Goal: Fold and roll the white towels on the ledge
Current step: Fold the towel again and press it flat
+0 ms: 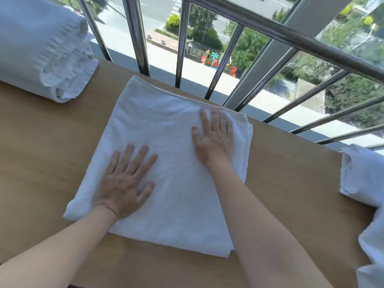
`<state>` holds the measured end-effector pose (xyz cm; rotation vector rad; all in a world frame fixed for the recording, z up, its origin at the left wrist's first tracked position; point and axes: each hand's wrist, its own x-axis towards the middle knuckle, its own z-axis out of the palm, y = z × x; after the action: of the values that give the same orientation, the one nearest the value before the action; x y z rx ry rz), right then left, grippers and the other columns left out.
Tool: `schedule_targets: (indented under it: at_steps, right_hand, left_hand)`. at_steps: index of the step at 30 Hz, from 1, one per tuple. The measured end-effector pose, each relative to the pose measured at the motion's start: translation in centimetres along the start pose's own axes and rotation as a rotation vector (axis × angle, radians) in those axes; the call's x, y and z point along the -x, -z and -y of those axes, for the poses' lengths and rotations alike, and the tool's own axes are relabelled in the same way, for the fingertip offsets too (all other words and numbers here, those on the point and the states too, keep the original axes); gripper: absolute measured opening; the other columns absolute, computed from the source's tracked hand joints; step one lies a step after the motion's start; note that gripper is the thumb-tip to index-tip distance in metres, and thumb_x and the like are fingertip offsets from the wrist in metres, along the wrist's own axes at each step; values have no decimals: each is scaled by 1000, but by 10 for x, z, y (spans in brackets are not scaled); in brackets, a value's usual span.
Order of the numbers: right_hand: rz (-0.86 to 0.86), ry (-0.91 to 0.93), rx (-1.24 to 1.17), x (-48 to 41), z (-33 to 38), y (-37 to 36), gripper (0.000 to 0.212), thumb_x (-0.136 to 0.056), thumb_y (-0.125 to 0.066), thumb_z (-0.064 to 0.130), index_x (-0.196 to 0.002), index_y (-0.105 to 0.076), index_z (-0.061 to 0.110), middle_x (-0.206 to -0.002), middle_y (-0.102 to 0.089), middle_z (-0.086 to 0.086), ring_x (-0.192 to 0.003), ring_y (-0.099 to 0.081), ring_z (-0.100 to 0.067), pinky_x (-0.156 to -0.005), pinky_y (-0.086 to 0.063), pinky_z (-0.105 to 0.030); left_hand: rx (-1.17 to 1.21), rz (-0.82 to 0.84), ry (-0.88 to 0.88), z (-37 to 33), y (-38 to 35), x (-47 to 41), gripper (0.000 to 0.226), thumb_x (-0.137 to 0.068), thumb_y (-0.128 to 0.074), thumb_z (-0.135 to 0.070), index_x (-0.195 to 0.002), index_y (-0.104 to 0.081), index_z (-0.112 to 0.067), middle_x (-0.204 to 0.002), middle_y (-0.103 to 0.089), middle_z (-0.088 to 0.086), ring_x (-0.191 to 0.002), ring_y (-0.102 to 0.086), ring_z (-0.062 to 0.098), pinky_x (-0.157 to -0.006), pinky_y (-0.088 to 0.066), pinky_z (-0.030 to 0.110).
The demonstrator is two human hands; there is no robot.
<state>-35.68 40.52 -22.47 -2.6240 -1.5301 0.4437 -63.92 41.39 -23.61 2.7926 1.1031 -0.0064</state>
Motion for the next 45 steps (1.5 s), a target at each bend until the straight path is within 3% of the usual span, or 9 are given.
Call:
schedule_targets:
  at_steps: [7,11,15,24,28,31,34,40,45]
  right_hand:
    - [-64,-238,-37,-3,-30,12,65,-104,-15,49,-160,1,20,-168,4,-2,-153,13,-18,-122,10,-44]
    - [-148,-48,-179,59,41,-11,64,-103,-21,45,-160,-4,21,-168,1,-1,-153,10,-20,-123,10,-45]
    - [-97,80,-121,144,70,-48,61,-104,-29,47,-159,-14,28,-167,-7,-3,-154,2,-23,-124,-4,-52]
    - [-103,-369,17,188,-29,-39,63,-102,-13,53,-160,-4,29,-167,2,-4,-154,-3,-29,-123,-4,-52]
    - [-195,-341,-42,171,26,-35,63,-104,-18,44,-160,-9,17,-167,-1,-5,-154,2,-27,-123,1,-51]
    - [-182,-212,-170,147,96,-46,60,-104,-17,44,-160,-9,25,-167,3,-2,-154,8,-22,-123,8,-44]
    - [-117,-279,-172,131,134,-58,60,-102,-12,46,-159,-7,32,-166,8,3,-153,15,-21,-121,13,-47]
    - [-291,-333,-84,128,142,-69,59,-99,-37,40,-156,-30,25,-165,-21,-5,-153,-10,-29,-122,-10,-56]
    - [-361,-326,-37,123,142,-75,61,-94,-45,39,-153,-39,22,-162,-30,-6,-151,-20,-32,-120,-16,-58]
  left_hand:
    - [14,-37,8,0,-1,-2,70,-95,-33,-51,-159,-25,-26,-168,-17,1,-155,-11,30,-123,-15,56]
    - [12,-45,10,0,0,-1,69,-94,-34,-49,-159,-26,-26,-167,-19,1,-155,-12,29,-123,-14,55]
    - [26,-48,22,-1,-1,0,69,-93,-35,-49,-158,-27,-27,-167,-21,1,-155,-13,29,-124,-12,53]
    - [48,-21,4,-2,0,-1,67,-96,-32,-47,-159,-25,-26,-167,-20,3,-154,-13,32,-124,-11,54]
    - [64,55,-1,-3,7,0,64,-100,-26,-44,-161,-18,-26,-168,-12,2,-155,-5,31,-125,-2,50]
    - [102,99,-73,3,9,4,59,-103,-20,-41,-160,-15,-26,-168,-10,1,-155,0,26,-124,7,43]
    - [113,135,-176,27,14,-3,55,-104,-18,-40,-158,-17,-29,-167,-14,-1,-154,-5,25,-124,5,39]
    - [57,140,-290,59,18,-72,58,-104,-14,-41,-161,-9,-30,-169,-2,-5,-156,1,23,-126,3,44]
    - [83,165,-356,70,21,-158,55,-104,-8,-48,-159,-1,-43,-167,9,-11,-154,13,17,-123,16,37]
